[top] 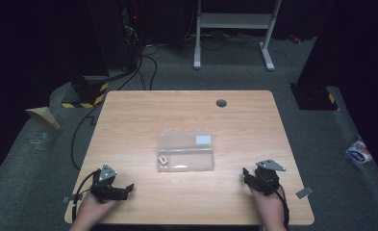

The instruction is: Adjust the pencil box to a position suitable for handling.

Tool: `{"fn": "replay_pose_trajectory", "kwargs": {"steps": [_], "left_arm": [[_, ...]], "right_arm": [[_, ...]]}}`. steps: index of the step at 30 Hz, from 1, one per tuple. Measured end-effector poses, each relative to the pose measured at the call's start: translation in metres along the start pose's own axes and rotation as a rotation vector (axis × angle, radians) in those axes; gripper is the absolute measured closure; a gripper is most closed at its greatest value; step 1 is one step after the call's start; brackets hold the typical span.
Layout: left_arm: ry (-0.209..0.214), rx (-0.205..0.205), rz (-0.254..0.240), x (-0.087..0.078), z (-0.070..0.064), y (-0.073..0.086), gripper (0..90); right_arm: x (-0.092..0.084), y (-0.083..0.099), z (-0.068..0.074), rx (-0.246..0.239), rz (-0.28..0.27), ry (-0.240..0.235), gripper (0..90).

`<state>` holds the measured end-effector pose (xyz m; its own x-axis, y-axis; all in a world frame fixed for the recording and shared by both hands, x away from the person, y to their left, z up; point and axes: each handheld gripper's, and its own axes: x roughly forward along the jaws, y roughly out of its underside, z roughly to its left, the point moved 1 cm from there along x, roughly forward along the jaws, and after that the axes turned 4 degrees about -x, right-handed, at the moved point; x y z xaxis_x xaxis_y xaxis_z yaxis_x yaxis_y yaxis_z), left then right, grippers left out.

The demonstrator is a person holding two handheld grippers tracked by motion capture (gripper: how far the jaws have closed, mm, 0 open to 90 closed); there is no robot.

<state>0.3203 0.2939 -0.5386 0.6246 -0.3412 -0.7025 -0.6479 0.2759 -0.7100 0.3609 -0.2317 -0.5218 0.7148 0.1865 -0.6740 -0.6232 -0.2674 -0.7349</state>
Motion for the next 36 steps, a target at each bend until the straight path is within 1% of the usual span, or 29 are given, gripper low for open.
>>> {"fn": "replay_pose_trajectory", "kwargs": {"steps": [1, 2, 3, 5, 6, 7, 8, 10, 11, 12, 16, 24, 25, 26, 28, 33, 34, 35, 36], "left_arm": [[0.0, 0.0, 0.0, 0.0, 0.0, 0.0, 0.1], [0.001, 0.001, 0.001, 0.0, 0.0, 0.0, 0.1], [0.001, 0.001, 0.0, 0.0, 0.0, 0.0, 0.1], [0.0, 0.0, 0.001, 0.0, 0.0, 0.0, 0.1], [-0.002, -0.001, -0.002, 0.0, 0.0, 0.0, 0.1], [-0.014, -0.008, 0.001, -0.001, 0.001, 0.001, 0.2], [-0.023, -0.017, 0.0, -0.001, 0.002, 0.001, 0.1], [-0.037, -0.027, -0.001, -0.001, 0.002, 0.001, 0.2], [-0.037, -0.027, -0.001, -0.001, 0.002, 0.001, 0.5], [-0.042, -0.029, -0.002, -0.002, 0.002, 0.001, 0.5], [-0.042, -0.029, -0.002, -0.002, 0.002, 0.001, 0.6], [-0.042, -0.033, -0.005, -0.001, 0.001, 0.001, 0.6], [-0.042, -0.032, -0.004, -0.001, 0.001, 0.001, 0.6], [-0.042, -0.032, -0.004, -0.001, 0.001, 0.001, 0.6], [-0.042, -0.032, -0.005, -0.001, 0.001, 0.0, 0.6], [-0.042, -0.032, -0.004, -0.001, 0.001, 0.0, 0.6], [-0.042, -0.028, -0.001, -0.001, 0.001, 0.0, 0.6], [-0.042, -0.028, -0.001, -0.001, 0.001, 0.0, 0.6], [-0.042, -0.028, 0.002, -0.001, 0.001, 0.0, 0.6]], "right_arm": [[0.0, 0.002, -0.004, 0.009, 0.012, 0.005, 36.2], [0.0, 0.002, -0.004, 0.009, 0.012, 0.005, 36.2], [0.003, 0.007, -0.011, 0.026, 0.037, 0.01, 32.6], [0.002, 0.008, -0.015, 0.036, 0.032, 0.018, 33.0], [0.002, 0.008, -0.015, 0.036, 0.032, 0.018, 32.2], [0.004, 0.007, -0.014, 0.025, 0.031, 0.019, 29.2], [0.006, 0.006, -0.012, 0.021, 0.032, 0.014, 29.1], [0.007, 0.006, -0.009, 0.042, 0.027, 0.025, 28.1], [0.007, 0.006, -0.009, 0.042, 0.027, 0.025, 28.1], [0.007, 0.007, -0.009, 0.044, 0.017, 0.038, 29.6], [0.007, 0.007, -0.009, 0.04, 0.018, 0.031, 27.5], [0.007, 0.007, -0.01, 0.043, 0.017, 0.021, 26.4], [0.006, 0.007, -0.01, 0.058, 0.02, 0.022, 25.6], [0.006, 0.007, -0.01, 0.059, 0.021, 0.024, 25.3], [0.007, 0.007, -0.01, 0.042, 0.02, 0.029, 24.7], [0.007, 0.007, -0.009, 0.042, 0.028, 0.024, 23.2], [0.007, 0.007, -0.008, 0.047, 0.031, 0.028, 21.5], [0.007, 0.007, -0.008, 0.05, 0.034, 0.037, 20.6], [0.007, 0.007, -0.008, 0.05, 0.034, 0.037, 20.6]]}}
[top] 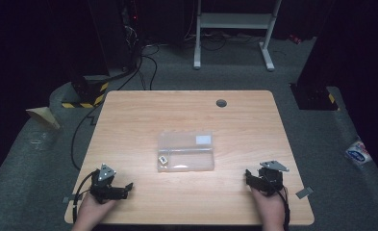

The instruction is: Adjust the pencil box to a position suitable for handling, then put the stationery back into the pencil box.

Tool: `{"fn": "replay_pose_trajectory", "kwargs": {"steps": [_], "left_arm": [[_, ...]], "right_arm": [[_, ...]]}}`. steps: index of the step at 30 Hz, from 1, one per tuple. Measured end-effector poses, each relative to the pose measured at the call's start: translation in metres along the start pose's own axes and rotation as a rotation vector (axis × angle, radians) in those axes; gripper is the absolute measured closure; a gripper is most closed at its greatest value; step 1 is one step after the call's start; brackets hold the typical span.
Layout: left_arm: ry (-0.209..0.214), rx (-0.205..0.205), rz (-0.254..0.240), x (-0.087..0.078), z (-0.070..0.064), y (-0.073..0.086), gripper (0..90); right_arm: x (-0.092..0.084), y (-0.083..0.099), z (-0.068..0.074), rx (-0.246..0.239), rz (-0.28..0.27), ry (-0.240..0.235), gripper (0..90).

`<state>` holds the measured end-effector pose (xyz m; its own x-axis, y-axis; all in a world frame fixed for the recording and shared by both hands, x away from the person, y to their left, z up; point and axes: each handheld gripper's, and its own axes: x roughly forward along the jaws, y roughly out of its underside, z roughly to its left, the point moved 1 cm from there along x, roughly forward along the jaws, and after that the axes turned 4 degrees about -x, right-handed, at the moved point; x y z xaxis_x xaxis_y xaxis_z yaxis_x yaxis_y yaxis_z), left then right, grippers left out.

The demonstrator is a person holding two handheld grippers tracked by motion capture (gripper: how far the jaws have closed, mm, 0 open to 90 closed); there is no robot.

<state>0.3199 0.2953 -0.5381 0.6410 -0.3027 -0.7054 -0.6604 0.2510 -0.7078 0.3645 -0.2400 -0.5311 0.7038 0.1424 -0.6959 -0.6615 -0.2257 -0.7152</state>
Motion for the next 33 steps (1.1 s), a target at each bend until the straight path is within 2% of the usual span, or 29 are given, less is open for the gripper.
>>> {"fn": "replay_pose_trajectory", "kwargs": {"steps": [3, 6, 7, 18, 33], "left_arm": [[0.002, 0.002, -0.003, 0.0, 0.0, 0.0, 0.6], [0.003, 0.005, -0.003, 0.0, 0.0, 0.0, 0.6], [0.005, 0.003, -0.003, 0.0, 0.0, 0.0, 0.6], [0.009, 0.003, -0.002, 0.0, -0.001, 0.0, 0.6], [0.01, 0.005, -0.004, 0.0, -0.001, 0.0, 0.6]], "right_arm": [[0.01, -0.011, 0.004, -0.03, 0.003, 0.026, 12.5], [0.019, -0.019, 0.007, -0.032, 0.011, 0.014, 12.6], [0.023, -0.022, 0.006, 0.017, 0.015, 0.005, 13.7], [0.018, -0.017, 0.01, 0.026, 0.015, 0.025, 13.8], [0.016, -0.016, 0.011, 0.024, 0.015, 0.024, 14.0]]}}
